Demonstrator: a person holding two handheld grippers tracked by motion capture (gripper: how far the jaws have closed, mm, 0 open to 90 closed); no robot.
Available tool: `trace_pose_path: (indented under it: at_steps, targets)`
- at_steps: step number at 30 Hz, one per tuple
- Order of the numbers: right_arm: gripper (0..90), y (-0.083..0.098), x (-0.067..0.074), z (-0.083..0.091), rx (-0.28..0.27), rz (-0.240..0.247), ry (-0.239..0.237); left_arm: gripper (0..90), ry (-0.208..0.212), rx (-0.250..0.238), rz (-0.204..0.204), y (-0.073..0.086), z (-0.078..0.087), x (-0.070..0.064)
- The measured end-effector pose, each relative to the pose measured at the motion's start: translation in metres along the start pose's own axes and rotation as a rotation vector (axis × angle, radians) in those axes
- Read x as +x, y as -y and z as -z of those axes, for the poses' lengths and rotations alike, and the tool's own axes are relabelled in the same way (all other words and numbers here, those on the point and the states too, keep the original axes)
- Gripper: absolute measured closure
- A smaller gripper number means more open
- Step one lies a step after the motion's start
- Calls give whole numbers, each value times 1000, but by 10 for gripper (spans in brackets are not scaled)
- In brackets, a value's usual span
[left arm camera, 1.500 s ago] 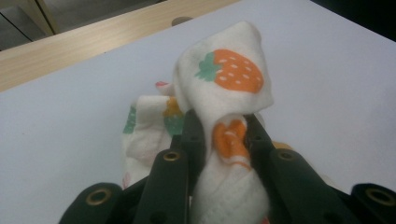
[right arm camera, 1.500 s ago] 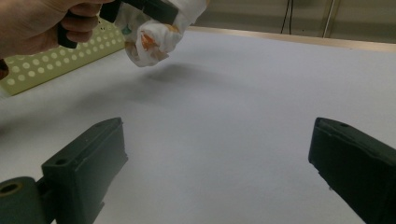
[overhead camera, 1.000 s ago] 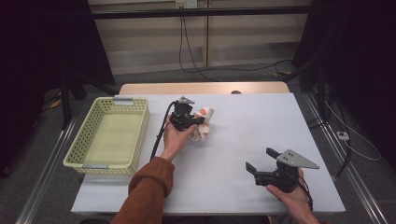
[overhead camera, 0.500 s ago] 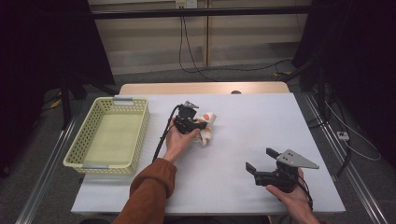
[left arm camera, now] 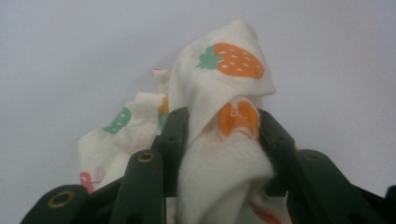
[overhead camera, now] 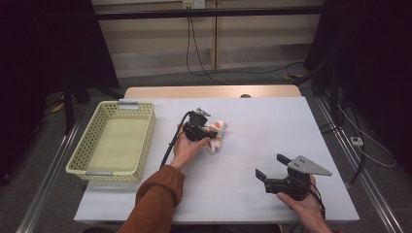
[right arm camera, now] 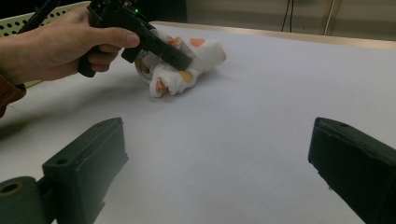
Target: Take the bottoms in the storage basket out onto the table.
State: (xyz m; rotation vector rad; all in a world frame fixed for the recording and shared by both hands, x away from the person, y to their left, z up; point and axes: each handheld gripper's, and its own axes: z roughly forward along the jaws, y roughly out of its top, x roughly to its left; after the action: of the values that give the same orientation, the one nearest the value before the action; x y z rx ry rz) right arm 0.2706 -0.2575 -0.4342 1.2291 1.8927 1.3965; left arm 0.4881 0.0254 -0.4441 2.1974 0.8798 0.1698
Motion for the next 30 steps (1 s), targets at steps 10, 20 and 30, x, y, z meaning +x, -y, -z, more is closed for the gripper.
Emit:
trace_pose_path:
  at_steps: [10,20,30]
  targets:
    - [44,0,0,0,-1,1,-2,499,-62,4,-69,1,-10,-7]
    - [44,0,0,0,-2,-1,-1,337,-82,1,-39,3,-15,-7]
    - [44,1,-2,0,-1,1,-3,105,-51,-12,-37,3,-19,-11]
